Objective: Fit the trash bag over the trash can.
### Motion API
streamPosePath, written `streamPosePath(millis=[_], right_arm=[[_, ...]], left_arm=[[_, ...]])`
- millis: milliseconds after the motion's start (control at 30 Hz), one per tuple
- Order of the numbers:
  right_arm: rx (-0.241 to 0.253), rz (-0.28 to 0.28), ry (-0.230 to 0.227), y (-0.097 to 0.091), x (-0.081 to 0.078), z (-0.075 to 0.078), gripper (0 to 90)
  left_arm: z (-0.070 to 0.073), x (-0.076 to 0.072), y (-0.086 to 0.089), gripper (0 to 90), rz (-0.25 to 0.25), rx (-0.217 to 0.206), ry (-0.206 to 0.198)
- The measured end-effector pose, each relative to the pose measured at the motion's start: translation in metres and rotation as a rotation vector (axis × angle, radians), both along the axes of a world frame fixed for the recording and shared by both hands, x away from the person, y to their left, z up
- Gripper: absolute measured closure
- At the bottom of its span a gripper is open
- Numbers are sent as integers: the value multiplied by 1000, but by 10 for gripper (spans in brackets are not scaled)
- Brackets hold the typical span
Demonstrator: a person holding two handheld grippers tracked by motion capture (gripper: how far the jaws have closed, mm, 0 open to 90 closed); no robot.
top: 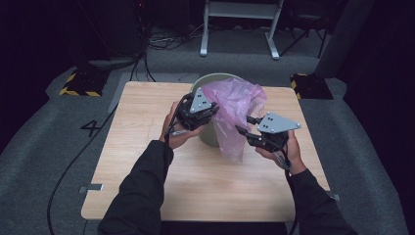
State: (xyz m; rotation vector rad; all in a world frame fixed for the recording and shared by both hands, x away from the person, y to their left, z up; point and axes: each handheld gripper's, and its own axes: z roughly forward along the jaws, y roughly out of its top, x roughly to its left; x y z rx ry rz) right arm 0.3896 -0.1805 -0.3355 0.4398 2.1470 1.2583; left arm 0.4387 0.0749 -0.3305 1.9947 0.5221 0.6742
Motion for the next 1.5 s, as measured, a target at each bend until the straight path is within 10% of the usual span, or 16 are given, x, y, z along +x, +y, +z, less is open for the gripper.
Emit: streamPosePath(millis=[200,267,433,633,967,1500], right_arm=[[14,-2,8,-6,-3,0,467],[12,-2,0,-7,-3,0,570],[43,17,0,-10,-1,0,827],[68,34,0,-3,-1,5,860],[60,66,-17,7,-8,9,714],[44,44,-9,-14,-13,6,430]], left_arm=[[-2,0,4,897,-5,-10,-7],[-1,-2,5,883,-62,-39,5],[3,-14,-4,340,-108,-74,11],[-4,-25,-20,192,-129,-33,7],[-8,-21,-19,727,-91,-5,-43],[-3,-19,14,897,-122,-93,-17]])
